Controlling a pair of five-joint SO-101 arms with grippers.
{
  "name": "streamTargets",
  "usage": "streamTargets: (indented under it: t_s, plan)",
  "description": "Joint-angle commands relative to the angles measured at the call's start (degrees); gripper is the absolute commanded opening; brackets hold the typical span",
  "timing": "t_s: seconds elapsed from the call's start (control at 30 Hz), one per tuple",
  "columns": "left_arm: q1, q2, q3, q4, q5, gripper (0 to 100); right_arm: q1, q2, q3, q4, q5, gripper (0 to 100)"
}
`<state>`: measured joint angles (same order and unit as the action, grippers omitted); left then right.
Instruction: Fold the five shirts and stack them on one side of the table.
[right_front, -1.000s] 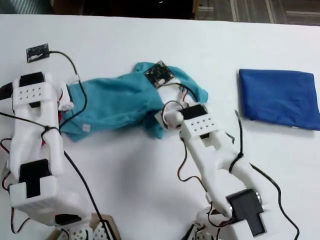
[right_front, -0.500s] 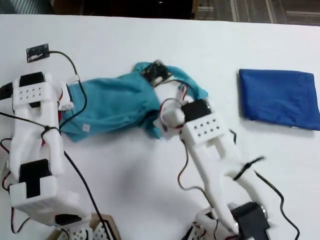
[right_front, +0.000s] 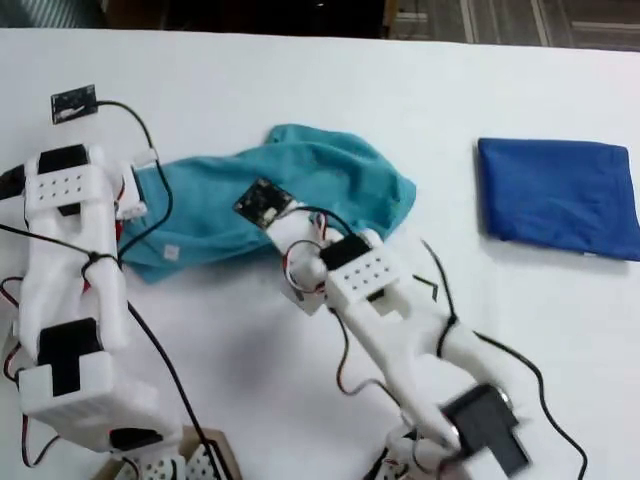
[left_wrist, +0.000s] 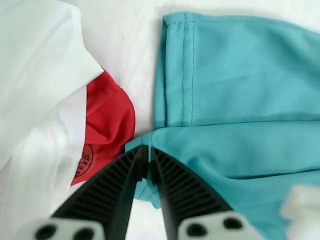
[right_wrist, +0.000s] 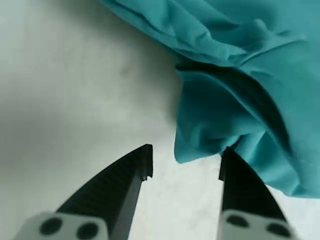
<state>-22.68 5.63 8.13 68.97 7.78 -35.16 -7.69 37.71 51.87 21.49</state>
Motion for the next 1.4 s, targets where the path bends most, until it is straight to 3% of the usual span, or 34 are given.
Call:
streamTargets:
  t_s: [0.0, 0.17, 0.33, 0.5, 0.7, 0.83, 0.97, 1.13, 1.37]
  plan:
    - [-1.8, -3.7, -0.6, -0.8, -0.1, 3, 1.5, 6.5, -3.5, -2.5, 0.3, 22.4]
    - [-3.3, -3.7, -0.6, -0.8, -0.1, 3, 3.4, 13.8, -10.3, -2.3, 0.3, 21.2]
    - [-4.0, -3.4, -0.6, -0.8, -0.1, 3, 8.0, 12.4, -14.0, -1.7, -2.0, 1.1]
    - [-4.0, -3.3, -0.6, -0.8, -0.1, 3, 12.1, 3.4, -13.8, 4.2, -5.1, 2.2]
    - [-3.8, -3.4, -0.6, -2.8, -0.1, 3, 12.5, -10.2, -12.3, 14.5, -0.2, 2.1]
    - [-3.3, -3.7, -0.7, -2.5, -0.1, 3, 12.4, -19.0, -3.4, 18.0, 5.6, 2.1]
    - [-3.2, -3.7, -0.2, -1.1, -0.3, 3, 12.6, -26.6, 10.8, 16.2, 12.3, 2.1]
    - [-3.5, -3.3, -0.1, 3.3, -0.4, 3, 14.8, -32.4, 21.5, 8.0, 12.8, 2.8]
    - [-3.4, -3.6, -0.5, 3.3, -0.3, 3, 16.0, -33.1, 19.4, 11.1, 4.6, 22.5]
